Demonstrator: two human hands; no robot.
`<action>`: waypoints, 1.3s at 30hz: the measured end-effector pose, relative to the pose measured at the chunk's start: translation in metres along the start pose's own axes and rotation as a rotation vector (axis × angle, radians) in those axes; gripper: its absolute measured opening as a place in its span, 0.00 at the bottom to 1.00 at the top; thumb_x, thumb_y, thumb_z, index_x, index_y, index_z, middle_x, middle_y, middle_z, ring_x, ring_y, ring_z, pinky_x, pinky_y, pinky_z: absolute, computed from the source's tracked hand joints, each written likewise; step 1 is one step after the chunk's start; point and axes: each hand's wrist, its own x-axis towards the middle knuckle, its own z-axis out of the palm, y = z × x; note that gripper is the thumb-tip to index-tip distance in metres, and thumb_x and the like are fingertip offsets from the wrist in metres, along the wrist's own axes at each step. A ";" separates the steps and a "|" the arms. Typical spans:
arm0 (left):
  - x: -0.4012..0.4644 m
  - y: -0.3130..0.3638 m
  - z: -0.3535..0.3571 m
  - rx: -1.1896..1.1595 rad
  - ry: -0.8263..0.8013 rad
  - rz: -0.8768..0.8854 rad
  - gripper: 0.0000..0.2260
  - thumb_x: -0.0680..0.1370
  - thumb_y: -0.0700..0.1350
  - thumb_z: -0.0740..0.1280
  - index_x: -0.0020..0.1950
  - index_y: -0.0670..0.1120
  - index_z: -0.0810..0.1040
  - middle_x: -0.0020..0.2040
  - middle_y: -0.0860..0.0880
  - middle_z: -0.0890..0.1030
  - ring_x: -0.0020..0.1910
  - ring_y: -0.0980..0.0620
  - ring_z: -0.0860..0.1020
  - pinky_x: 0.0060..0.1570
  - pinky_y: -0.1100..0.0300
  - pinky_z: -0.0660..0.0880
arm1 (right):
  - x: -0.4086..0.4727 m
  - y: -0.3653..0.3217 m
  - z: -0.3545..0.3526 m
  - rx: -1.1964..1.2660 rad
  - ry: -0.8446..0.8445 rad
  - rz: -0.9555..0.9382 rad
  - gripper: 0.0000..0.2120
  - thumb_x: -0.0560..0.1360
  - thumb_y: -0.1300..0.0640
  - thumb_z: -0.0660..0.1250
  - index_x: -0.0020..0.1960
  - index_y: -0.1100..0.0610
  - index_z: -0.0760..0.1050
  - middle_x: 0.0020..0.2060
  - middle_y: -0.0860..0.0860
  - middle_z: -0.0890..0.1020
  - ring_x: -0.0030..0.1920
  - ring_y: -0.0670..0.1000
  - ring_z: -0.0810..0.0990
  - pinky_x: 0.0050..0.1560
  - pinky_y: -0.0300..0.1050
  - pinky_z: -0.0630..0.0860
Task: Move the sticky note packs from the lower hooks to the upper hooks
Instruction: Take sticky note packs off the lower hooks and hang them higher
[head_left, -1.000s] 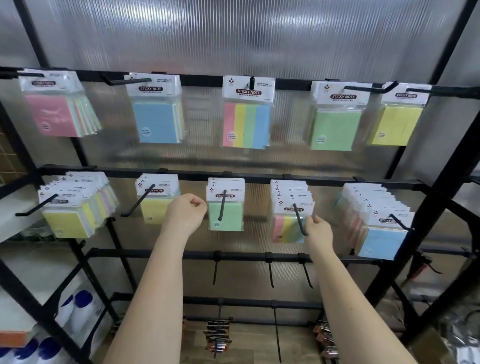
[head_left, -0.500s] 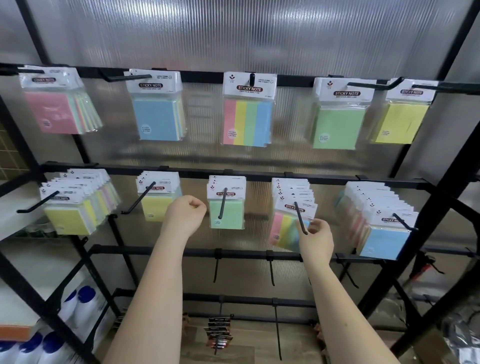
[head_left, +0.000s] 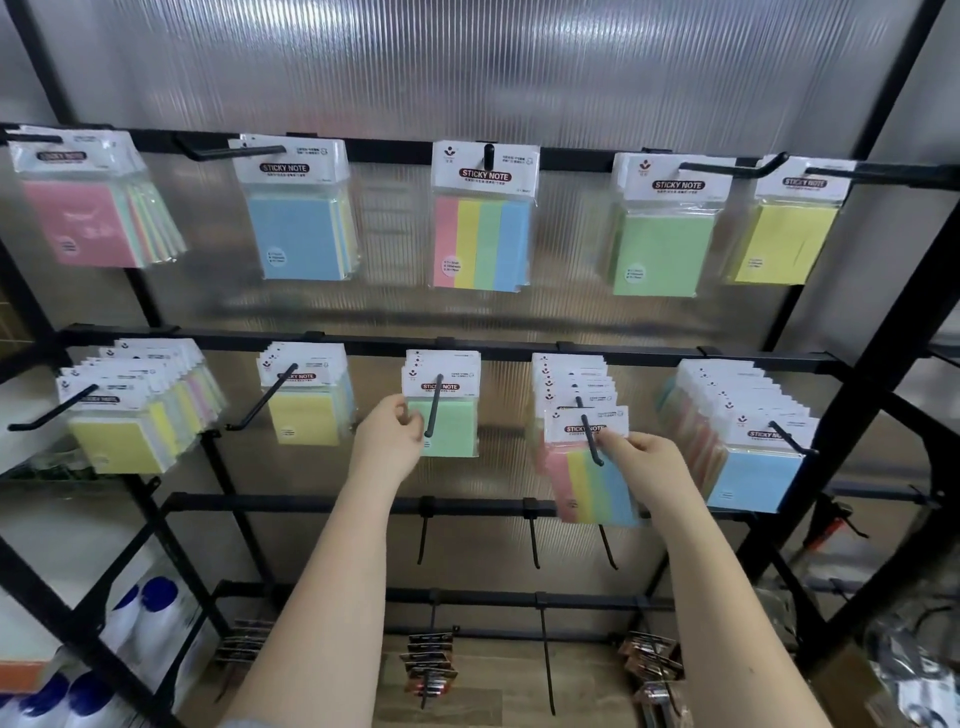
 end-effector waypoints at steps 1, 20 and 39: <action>0.000 -0.001 0.003 -0.020 -0.005 0.003 0.18 0.80 0.39 0.61 0.70 0.42 0.68 0.66 0.44 0.74 0.62 0.46 0.74 0.58 0.55 0.72 | -0.001 -0.003 -0.004 -0.046 -0.009 -0.002 0.16 0.78 0.51 0.64 0.35 0.59 0.69 0.25 0.50 0.66 0.28 0.49 0.62 0.31 0.40 0.58; -0.016 0.007 0.024 -0.358 0.051 -0.060 0.09 0.80 0.48 0.62 0.56 0.44 0.70 0.47 0.52 0.75 0.48 0.52 0.74 0.34 0.66 0.66 | -0.040 -0.050 -0.043 -0.381 -0.037 -0.083 0.21 0.78 0.51 0.61 0.55 0.71 0.74 0.44 0.67 0.79 0.45 0.64 0.77 0.45 0.52 0.74; -0.042 0.004 -0.079 0.019 -0.310 0.083 0.13 0.81 0.52 0.58 0.47 0.47 0.77 0.47 0.48 0.80 0.45 0.47 0.77 0.46 0.54 0.71 | -0.052 -0.075 0.023 -0.035 0.213 -0.256 0.17 0.75 0.47 0.68 0.39 0.61 0.81 0.30 0.54 0.78 0.30 0.49 0.70 0.30 0.40 0.66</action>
